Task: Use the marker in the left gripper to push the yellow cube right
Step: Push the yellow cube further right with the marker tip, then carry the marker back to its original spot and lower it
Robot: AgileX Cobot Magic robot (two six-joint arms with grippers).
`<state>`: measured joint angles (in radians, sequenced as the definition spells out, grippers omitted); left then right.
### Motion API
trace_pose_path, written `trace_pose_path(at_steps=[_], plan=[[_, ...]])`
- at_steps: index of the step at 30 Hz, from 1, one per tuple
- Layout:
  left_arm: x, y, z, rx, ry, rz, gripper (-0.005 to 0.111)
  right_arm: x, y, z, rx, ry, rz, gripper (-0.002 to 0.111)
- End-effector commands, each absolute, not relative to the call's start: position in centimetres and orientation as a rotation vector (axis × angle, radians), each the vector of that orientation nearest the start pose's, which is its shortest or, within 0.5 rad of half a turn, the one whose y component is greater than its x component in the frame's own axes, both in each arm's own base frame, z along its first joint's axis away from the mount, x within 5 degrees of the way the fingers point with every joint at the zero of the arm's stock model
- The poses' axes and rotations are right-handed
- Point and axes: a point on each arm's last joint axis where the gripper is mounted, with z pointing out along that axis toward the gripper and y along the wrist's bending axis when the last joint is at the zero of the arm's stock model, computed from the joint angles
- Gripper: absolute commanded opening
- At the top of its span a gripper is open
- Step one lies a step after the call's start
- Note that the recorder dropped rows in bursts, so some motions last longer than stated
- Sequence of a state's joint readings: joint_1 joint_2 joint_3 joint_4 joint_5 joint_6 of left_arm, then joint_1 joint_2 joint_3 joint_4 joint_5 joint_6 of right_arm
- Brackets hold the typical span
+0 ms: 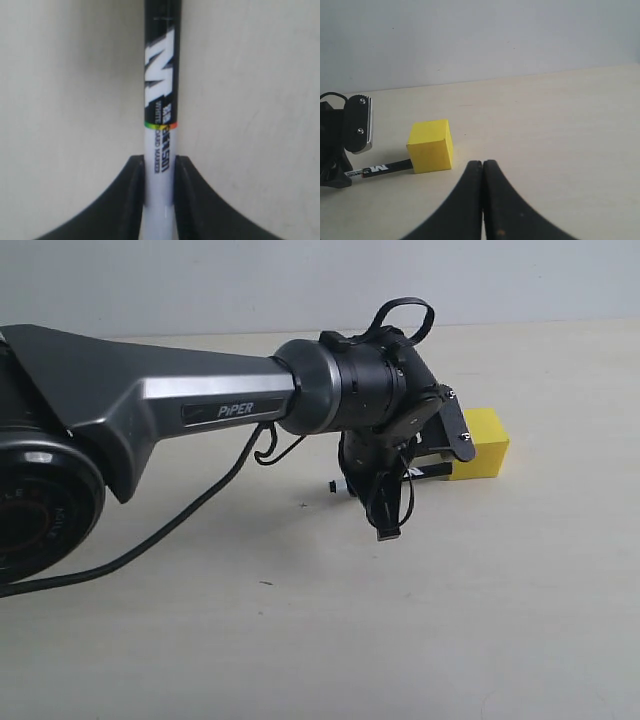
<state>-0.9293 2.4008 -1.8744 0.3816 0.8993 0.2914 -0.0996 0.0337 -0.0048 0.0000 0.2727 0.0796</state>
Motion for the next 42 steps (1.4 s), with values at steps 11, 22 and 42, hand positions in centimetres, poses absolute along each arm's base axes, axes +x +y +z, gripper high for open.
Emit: trace_pose_path(at_steps=[11, 22, 42], plan=[[31.1, -38.1, 13.1, 1.731, 2.191, 0.332, 0.0, 5.7, -0.6, 18.7, 0.159, 1.776, -0.014, 0.0], [31.2, -34.3, 20.1, 1.083, 2.548, 0.25, 0.0, 5.7, -0.6, 18.7, 0.159, 1.776, -0.014, 0.0], [29.9, -31.5, 16.0, 0.031, 2.848, -0.105, 0.0, 5.7, -0.6, 18.7, 0.159, 1.776, -0.014, 0.0]])
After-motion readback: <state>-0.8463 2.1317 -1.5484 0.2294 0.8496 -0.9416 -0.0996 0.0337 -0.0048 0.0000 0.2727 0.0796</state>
